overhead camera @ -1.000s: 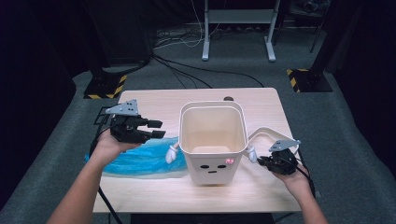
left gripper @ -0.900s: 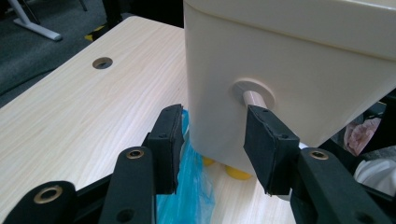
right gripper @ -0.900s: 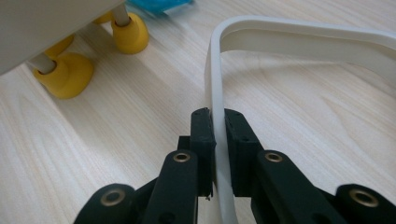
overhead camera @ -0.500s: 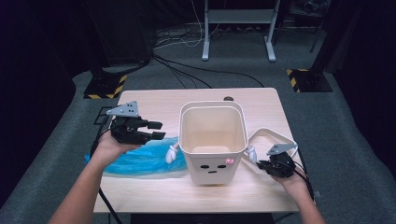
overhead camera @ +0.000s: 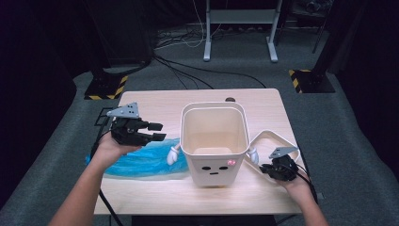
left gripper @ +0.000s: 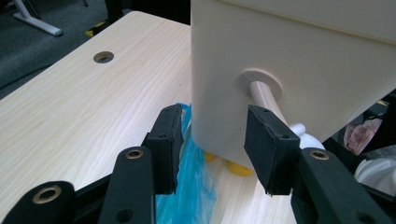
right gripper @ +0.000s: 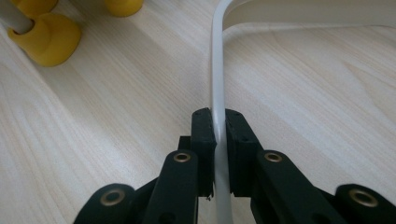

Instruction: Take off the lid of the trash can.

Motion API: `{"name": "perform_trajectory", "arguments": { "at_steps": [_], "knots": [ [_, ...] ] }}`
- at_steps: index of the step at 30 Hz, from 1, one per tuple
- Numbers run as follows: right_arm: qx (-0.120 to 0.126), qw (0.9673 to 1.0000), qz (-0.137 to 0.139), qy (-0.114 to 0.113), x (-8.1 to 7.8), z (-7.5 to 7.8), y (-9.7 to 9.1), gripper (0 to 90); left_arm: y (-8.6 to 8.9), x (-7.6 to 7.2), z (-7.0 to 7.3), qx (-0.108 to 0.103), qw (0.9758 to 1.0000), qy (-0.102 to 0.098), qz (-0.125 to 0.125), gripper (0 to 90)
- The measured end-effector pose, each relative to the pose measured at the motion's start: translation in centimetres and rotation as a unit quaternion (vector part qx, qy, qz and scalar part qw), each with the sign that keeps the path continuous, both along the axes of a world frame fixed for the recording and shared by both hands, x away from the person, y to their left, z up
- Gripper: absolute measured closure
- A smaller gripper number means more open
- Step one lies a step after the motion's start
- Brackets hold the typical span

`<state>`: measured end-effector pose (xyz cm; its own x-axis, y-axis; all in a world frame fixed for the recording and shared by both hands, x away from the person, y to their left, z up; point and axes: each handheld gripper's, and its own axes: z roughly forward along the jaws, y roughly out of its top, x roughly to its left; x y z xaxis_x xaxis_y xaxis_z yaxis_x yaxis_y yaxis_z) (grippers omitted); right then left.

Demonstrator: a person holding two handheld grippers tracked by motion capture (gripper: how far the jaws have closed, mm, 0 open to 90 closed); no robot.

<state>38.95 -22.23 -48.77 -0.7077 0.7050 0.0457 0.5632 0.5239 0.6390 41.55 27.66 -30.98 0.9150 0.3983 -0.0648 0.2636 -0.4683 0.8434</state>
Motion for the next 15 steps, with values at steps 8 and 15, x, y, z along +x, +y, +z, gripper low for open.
{"name": "perform_trajectory", "arguments": {
  "at_steps": [8, 15],
  "knots": [
    [0.018, 0.9998, -0.004, -0.001, -0.1, 0.4, -0.1, 69.0, 0.4, 0.0, -0.2, 0.001, 1.0000, 0.003, 0.004, 55.0],
    [0.029, 0.9995, -0.004, -0.011, -0.2, 1.2, 0.2, 64.0, 0.8, 0.1, -0.3, 0.000, 0.9999, 0.003, 0.012, 53.6]
  ]
}}
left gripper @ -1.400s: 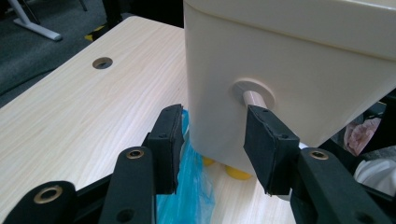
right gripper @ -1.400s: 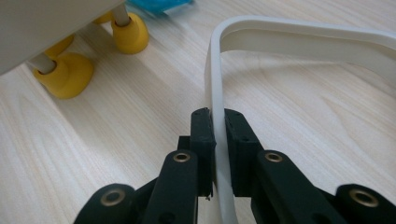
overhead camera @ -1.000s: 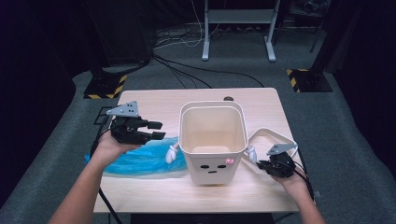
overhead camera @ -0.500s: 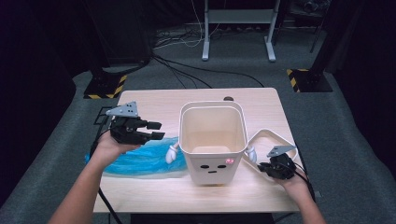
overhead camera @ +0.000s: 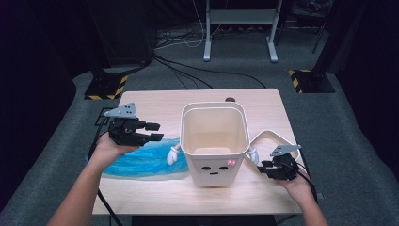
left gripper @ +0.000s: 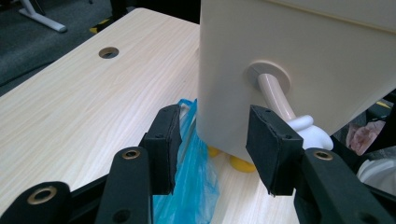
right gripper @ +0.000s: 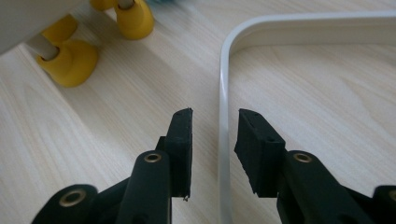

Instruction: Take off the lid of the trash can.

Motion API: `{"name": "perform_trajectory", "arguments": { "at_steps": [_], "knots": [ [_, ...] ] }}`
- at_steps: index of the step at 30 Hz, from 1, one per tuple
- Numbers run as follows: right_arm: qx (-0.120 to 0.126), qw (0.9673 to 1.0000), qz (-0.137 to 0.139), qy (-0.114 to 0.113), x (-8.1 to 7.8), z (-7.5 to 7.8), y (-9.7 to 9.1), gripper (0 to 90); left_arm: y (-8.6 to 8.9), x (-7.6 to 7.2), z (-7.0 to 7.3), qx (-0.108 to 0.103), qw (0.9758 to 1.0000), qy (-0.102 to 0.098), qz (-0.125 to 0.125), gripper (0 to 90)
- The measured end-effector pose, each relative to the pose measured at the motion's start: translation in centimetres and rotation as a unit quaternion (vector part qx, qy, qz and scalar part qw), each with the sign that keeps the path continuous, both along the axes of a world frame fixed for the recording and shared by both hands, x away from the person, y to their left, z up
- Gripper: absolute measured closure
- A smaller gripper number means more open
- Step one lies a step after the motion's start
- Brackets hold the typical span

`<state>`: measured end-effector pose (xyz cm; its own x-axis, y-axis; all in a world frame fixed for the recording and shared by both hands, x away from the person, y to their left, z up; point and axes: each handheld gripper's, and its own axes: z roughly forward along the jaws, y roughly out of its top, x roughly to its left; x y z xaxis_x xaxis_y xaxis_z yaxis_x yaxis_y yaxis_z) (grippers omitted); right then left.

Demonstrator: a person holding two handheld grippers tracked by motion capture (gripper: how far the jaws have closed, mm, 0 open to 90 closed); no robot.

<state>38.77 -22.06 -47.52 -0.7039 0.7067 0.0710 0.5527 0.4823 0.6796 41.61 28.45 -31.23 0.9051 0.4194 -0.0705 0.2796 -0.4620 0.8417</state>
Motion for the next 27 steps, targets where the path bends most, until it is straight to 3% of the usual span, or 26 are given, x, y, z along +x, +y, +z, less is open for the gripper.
{"name": "perform_trajectory", "arguments": {
  "at_steps": [5, 8, 19, 27],
  "knots": [
    [0.026, 0.9997, 0.002, -0.005, -0.2, 1.4, -0.2, 59.7, 0.2, 0.0, -0.1, 0.000, 1.0000, 0.001, 0.005, 51.9],
    [0.035, 0.9994, 0.008, 0.003, -0.3, 2.1, -0.2, 58.7, 0.4, 0.0, -0.2, 0.001, 1.0000, 0.002, 0.006, 51.6],
    [0.033, 0.9991, 0.025, -0.010, -0.8, 4.4, 0.2, 56.6, 1.2, 0.4, -0.8, 0.009, 0.9998, 0.005, 0.018, 49.7],
    [0.043, 0.9987, 0.022, -0.019, -1.1, 4.8, 0.1, 55.3, 2.3, 1.0, -2.1, 0.007, 0.9992, 0.016, 0.036, 47.7]
  ]
}}
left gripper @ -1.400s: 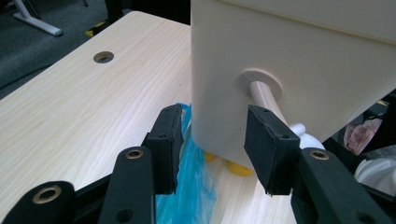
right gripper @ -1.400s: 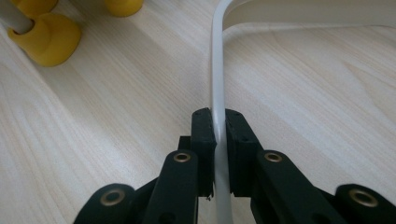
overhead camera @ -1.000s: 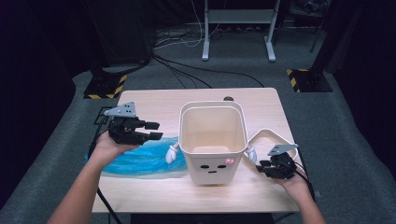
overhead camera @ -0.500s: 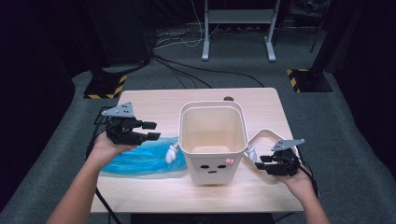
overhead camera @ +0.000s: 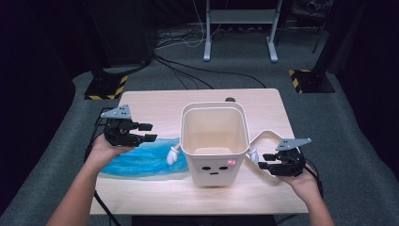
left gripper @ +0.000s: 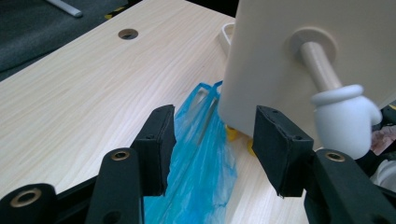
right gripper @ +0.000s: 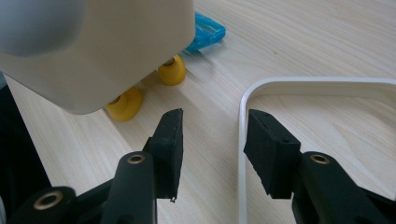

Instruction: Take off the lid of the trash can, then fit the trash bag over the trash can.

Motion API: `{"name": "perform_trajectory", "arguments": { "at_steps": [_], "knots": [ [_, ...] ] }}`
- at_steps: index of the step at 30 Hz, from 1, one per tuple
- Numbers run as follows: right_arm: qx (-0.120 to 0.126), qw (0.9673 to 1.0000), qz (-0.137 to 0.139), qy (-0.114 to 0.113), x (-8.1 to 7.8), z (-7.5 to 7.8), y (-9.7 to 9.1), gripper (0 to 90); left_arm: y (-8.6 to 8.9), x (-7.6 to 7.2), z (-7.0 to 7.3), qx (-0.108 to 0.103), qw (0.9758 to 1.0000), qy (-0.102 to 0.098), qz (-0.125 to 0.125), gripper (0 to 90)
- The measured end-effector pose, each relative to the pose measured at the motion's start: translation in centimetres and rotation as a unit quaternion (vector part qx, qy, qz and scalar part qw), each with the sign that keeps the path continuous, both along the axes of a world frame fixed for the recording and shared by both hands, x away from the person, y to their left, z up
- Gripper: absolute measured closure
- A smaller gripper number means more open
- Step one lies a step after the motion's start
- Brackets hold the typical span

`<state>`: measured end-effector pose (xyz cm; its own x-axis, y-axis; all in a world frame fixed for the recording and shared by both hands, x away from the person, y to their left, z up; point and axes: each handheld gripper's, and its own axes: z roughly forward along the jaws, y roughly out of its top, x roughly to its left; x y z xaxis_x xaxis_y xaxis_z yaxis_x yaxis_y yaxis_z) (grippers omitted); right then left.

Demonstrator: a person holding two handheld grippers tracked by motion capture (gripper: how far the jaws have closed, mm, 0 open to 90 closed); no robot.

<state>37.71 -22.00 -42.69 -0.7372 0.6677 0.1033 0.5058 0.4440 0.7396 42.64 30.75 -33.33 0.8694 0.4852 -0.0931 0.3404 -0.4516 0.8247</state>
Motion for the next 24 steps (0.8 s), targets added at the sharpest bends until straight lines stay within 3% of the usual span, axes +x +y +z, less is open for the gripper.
{"name": "perform_trajectory", "arguments": {
  "at_steps": [11, 24],
  "knots": [
    [0.003, 1.0000, 0.000, -0.002, -0.2, 0.1, 0.0, 54.4, 1.3, 0.5, -1.9, 0.011, 0.9999, 0.000, 0.012, 46.6],
    [0.005, 0.9999, -0.001, -0.012, -0.5, 0.5, -0.2, 52.8, 2.7, 1.8, -4.6, 0.024, 0.9987, 0.007, 0.045, 39.3]
  ]
}}
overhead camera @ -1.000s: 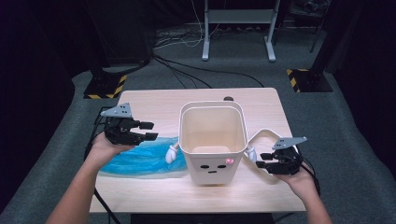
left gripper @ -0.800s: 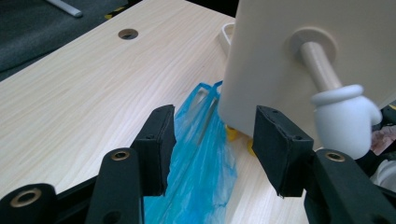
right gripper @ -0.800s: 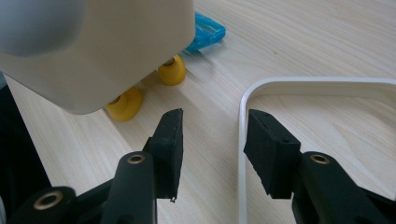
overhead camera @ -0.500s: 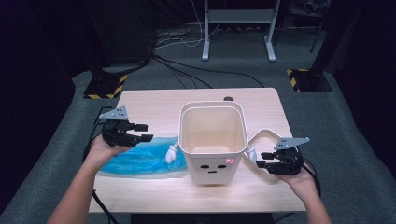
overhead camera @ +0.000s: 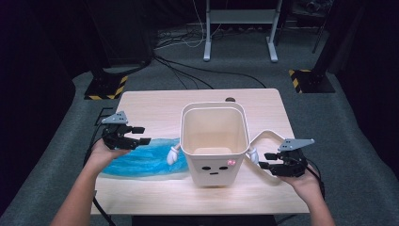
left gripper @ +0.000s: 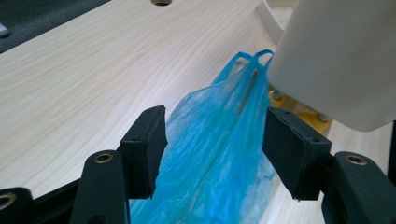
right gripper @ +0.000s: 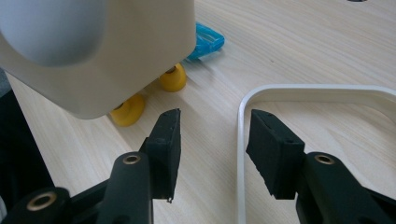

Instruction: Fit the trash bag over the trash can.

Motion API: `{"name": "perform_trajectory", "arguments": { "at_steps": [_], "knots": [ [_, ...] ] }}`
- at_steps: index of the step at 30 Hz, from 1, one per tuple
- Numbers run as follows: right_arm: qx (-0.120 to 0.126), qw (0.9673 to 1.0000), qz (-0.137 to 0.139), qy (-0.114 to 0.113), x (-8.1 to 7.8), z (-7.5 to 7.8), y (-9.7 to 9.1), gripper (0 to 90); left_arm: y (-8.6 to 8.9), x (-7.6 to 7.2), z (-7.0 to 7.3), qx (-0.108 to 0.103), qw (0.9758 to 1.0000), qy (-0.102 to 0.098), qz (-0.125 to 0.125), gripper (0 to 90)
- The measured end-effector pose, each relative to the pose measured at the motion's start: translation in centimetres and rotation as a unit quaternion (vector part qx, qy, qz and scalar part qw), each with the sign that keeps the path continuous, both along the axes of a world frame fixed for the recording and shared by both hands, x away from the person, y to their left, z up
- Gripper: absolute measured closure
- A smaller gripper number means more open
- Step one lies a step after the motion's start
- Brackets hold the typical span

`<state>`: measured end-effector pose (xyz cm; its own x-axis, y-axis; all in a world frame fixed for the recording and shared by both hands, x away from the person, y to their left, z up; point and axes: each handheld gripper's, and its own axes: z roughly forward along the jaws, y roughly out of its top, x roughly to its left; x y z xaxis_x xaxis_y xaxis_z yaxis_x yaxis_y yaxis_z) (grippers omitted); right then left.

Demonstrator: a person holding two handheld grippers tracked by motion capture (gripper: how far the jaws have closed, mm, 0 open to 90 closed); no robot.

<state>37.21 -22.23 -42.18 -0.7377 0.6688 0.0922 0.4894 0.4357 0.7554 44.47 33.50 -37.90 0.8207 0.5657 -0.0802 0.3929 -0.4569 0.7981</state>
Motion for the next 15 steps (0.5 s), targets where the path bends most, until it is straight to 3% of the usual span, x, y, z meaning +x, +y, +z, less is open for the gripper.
{"name": "perform_trajectory", "arguments": {
  "at_steps": [6, 15],
  "knots": [
    [-0.001, 1.0000, -0.004, -0.002, -0.1, -0.2, -0.1, 52.4, 0.8, 0.9, -1.5, 0.013, 0.9997, 0.003, 0.019, 38.0],
    [0.001, 1.0000, -0.006, -0.004, -0.2, -0.3, -0.2, 52.1, 0.8, 1.5, -3.4, 0.026, 0.9995, 0.009, 0.018, 29.7]
  ]
}}
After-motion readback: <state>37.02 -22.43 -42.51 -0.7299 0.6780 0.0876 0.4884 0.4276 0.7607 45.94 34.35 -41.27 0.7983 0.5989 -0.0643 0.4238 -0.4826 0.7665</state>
